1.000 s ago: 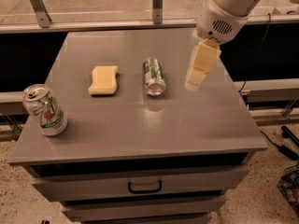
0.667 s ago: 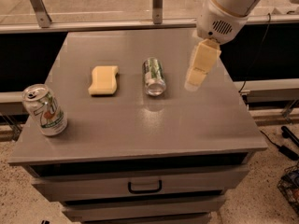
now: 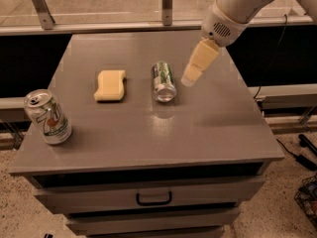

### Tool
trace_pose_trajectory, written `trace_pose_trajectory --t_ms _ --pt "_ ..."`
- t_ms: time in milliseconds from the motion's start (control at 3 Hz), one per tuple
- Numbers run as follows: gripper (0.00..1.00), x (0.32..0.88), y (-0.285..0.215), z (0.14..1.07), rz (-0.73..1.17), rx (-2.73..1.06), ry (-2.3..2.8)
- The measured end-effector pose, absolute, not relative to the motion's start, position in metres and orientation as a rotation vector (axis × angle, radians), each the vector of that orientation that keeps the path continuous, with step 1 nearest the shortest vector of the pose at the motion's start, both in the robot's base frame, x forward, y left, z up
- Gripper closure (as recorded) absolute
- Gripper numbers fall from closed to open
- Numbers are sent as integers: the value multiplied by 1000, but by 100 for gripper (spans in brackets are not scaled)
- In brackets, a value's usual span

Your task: Place green can upright

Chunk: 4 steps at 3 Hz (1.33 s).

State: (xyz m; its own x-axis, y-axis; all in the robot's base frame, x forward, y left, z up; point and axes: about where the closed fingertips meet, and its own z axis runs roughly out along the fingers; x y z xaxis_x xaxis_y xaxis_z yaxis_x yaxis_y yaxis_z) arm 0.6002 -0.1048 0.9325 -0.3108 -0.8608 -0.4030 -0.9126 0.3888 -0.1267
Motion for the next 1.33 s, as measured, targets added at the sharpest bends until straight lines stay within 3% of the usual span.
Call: trace_pose_trajectory --t_ms 667,1333 --pt "0 662 -70 904 -67 -1295 2528" --pt "0 684 -55 889 -85 -972 2699"
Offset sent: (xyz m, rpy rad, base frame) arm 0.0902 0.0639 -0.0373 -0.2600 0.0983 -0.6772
